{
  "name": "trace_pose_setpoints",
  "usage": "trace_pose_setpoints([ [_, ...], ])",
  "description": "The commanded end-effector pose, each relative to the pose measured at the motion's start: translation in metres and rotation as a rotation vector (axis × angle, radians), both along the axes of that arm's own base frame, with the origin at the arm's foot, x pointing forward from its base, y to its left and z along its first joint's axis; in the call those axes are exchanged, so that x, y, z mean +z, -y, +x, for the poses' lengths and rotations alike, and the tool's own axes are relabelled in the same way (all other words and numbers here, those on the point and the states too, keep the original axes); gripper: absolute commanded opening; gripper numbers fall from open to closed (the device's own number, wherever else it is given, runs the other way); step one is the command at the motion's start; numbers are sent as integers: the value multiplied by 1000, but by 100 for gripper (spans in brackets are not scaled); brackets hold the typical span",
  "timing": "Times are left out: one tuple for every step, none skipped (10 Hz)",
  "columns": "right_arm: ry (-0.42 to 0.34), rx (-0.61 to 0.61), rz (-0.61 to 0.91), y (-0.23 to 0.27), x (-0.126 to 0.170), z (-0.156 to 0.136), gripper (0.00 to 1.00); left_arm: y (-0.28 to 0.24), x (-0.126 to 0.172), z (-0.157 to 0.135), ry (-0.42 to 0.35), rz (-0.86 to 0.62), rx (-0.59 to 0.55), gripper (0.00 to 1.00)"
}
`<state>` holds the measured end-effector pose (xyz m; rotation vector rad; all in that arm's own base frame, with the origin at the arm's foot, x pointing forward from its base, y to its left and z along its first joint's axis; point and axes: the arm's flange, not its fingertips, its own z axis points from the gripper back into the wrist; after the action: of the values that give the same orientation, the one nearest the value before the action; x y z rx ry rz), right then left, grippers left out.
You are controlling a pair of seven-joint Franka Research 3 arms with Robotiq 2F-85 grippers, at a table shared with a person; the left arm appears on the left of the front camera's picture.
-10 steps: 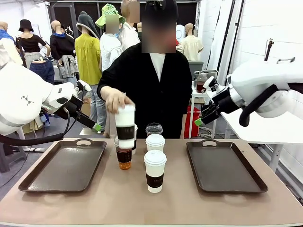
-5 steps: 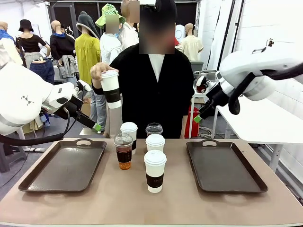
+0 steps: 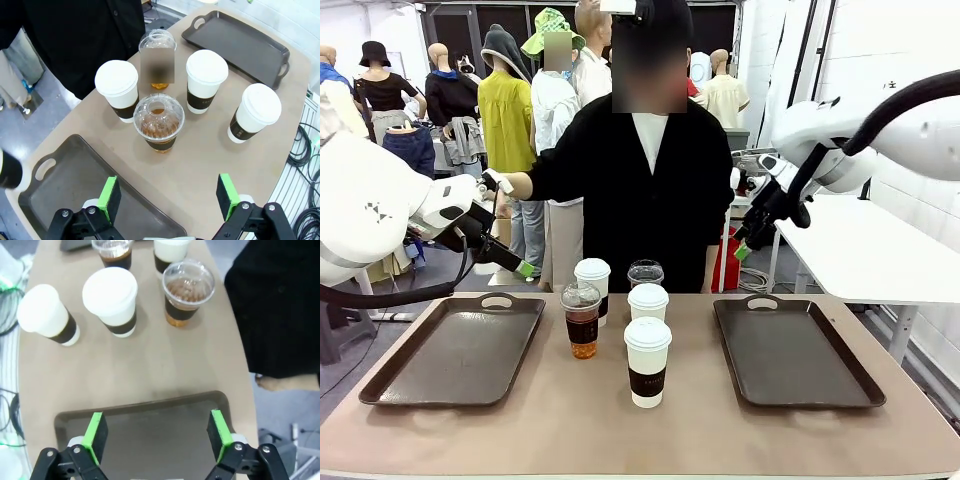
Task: Distribute the coffee onto the tray.
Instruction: Pick up one iced Americano and place it on the right Handle tray.
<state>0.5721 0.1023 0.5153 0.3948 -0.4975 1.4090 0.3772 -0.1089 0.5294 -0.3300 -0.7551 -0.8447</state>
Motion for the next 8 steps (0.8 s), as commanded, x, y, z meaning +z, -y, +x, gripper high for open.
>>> trace_pose_setpoints([
  [-23, 36, 32, 3, -10, 21, 100, -3, -1, 0, -9, -9, -8, 100],
  [-32, 50, 62, 4, -19, 26, 100, -3, -1, 0, -9, -9, -8, 100],
  [-37, 44, 62, 4, -25, 28, 100, -3, -1, 0, -9, -9, -8, 100],
  [-39, 31, 65, 3, -29, 27, 100, -3, -1, 0, -9, -9, -8, 100],
  [-25, -18, 56, 4, -30, 23, 100, -3, -1, 0, -9, -9, -8, 100],
  [-43, 24, 40, 4, -32, 25, 100, -3, -1, 0, -9, -9, -8, 100],
  [-43, 24, 40, 4, -32, 25, 100, -3, -1, 0, -9, -9, -8, 100],
  [-43, 24, 40, 4, -32, 25, 100, -3, -1, 0, -9, -9, -8, 100],
])
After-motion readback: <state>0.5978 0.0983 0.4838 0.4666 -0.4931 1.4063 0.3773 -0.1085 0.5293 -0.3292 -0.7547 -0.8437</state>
